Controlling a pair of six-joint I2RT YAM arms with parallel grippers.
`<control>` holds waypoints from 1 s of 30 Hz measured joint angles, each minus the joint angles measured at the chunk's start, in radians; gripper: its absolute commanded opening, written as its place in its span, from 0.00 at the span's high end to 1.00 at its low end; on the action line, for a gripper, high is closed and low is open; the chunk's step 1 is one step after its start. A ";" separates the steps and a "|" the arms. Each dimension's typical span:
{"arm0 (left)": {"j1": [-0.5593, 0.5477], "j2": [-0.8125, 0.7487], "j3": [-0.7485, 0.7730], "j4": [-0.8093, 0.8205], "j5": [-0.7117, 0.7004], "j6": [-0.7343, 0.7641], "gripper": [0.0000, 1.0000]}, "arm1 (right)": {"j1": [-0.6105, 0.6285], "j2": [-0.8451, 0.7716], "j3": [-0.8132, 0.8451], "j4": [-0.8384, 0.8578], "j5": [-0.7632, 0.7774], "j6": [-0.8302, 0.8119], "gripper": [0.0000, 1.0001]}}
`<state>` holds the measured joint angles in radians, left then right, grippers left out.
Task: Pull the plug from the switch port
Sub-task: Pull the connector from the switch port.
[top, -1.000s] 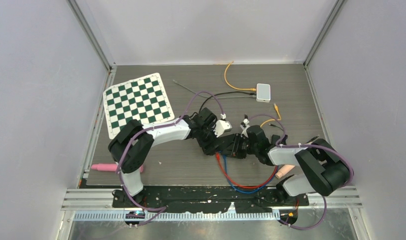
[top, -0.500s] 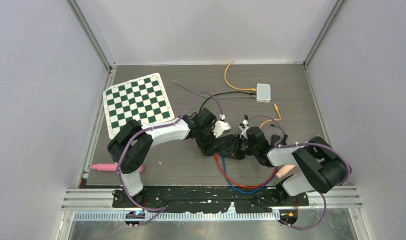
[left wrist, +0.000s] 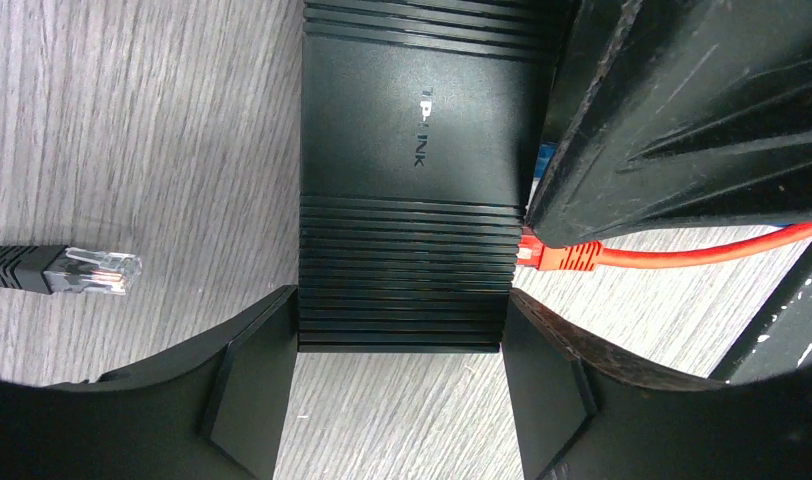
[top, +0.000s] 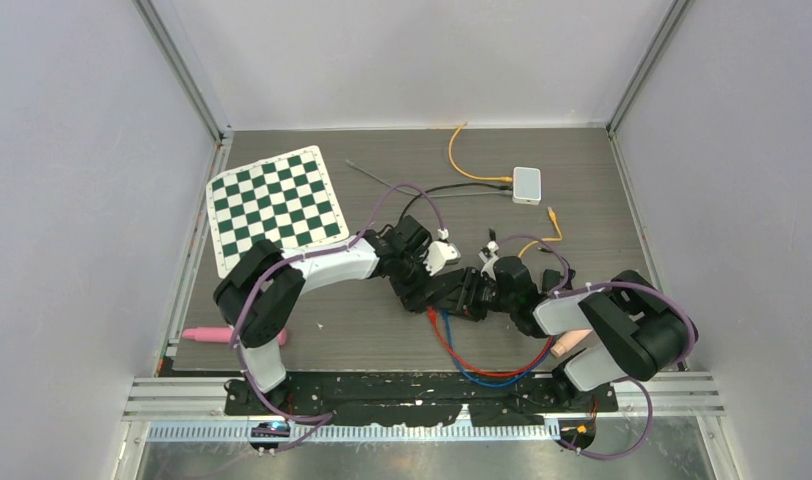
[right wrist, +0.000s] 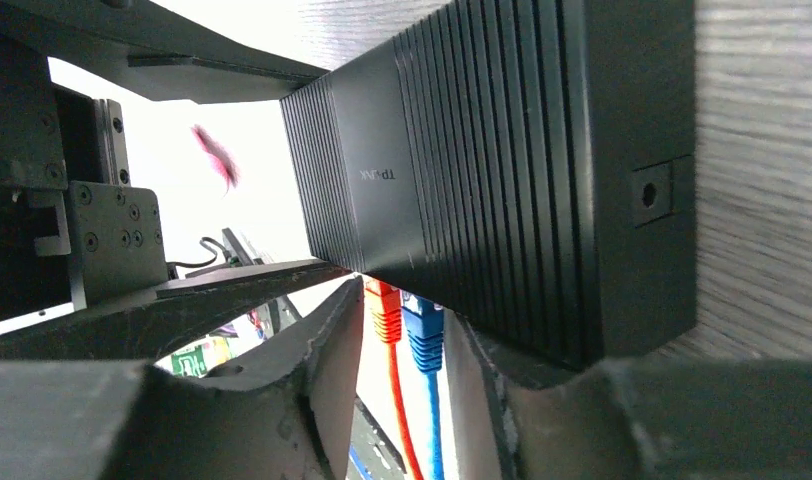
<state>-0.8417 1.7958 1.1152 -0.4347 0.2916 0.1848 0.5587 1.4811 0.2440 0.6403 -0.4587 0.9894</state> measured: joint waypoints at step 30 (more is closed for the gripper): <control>0.001 -0.004 -0.008 0.034 0.015 -0.056 0.43 | 0.019 -0.132 0.098 -0.362 0.108 -0.140 0.95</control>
<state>-0.8406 1.7920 1.1069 -0.4007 0.3069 0.1284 0.5781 1.3495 0.3416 0.2779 -0.3508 0.8497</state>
